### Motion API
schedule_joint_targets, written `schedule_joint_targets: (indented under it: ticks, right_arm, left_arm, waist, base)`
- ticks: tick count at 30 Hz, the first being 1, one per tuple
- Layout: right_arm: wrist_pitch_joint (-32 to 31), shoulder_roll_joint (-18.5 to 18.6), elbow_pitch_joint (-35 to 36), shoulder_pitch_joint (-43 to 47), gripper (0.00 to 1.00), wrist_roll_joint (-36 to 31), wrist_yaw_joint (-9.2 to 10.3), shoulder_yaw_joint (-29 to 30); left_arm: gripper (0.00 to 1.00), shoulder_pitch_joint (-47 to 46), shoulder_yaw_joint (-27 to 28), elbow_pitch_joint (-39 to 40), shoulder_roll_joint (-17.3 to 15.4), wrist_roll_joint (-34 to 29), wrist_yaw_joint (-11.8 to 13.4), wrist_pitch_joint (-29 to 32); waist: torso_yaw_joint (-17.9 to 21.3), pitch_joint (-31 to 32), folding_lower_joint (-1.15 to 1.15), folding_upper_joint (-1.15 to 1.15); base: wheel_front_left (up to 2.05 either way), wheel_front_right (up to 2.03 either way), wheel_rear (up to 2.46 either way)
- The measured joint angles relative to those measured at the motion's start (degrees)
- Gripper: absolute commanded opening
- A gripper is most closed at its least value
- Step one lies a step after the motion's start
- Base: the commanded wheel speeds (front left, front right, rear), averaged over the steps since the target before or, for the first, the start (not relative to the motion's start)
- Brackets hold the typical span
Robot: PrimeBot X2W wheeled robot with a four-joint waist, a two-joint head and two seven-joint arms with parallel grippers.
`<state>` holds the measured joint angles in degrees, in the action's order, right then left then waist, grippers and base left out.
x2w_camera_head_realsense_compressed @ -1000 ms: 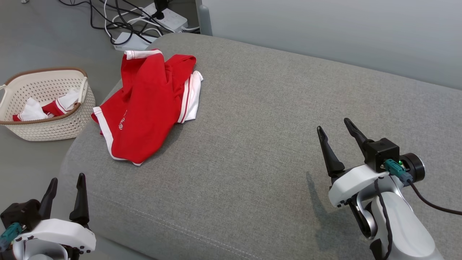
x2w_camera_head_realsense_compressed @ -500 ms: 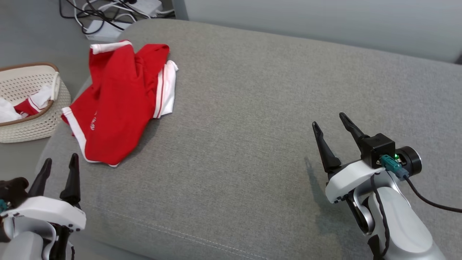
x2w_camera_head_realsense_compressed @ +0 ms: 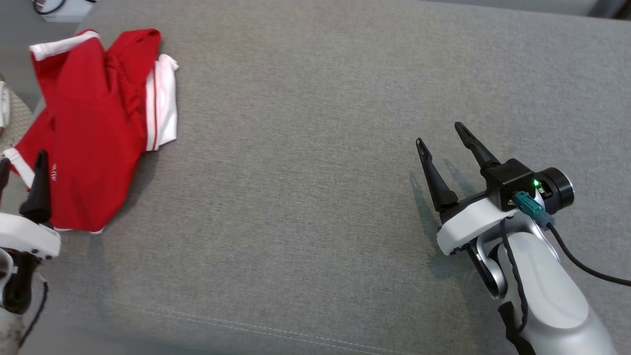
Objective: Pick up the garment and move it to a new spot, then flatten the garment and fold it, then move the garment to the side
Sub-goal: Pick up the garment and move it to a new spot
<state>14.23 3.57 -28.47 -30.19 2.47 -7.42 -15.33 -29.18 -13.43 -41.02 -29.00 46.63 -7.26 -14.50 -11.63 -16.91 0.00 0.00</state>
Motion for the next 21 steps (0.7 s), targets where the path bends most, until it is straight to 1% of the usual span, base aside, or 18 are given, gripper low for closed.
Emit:
schedule_joint_targets:
  ticks: [5,10,15,16,21]
  right_arm:
    - [0.0,0.0,2.1,-0.1,1.00,0.0,0.00,-0.9]
    - [0.0,0.0,4.0,-0.2,1.00,0.0,0.00,-1.9]
    - [0.0,0.1,5.7,-0.2,1.00,-0.4,0.00,-2.1]
    - [0.0,0.1,5.7,-0.2,1.00,-0.4,0.00,-2.1]
    - [0.0,0.0,7.1,-0.1,1.00,-0.6,0.00,-2.2]
  left_arm:
    - [1.00,-3.3,-3.4,-0.8,-3.7,5.3,0.0,0.0]
    - [1.00,-4.6,-5.9,-1.1,-6.5,11.0,0.0,0.0]
    - [1.00,-5.9,-7.8,-2.0,-8.6,16.5,0.0,0.0]
    - [1.00,-5.9,-7.8,-2.0,-8.6,16.5,0.0,0.0]
    - [1.00,-6.5,-9.4,-4.1,-10.2,20.8,0.0,-0.2]
  waist:
    - [2.5,-2.1,0.00,0.00]
    - [4.9,-4.1,0.00,0.00]
    - [7.1,-5.8,0.00,0.00]
    - [7.1,-5.8,0.00,0.00]
    - [9.1,-7.3,0.00,0.00]
  base:
    - [0.00,0.00,0.00]
    - [0.00,0.00,0.00]
    - [0.00,0.00,0.00]
    - [0.00,0.00,0.00]
    - [0.00,0.00,0.00]
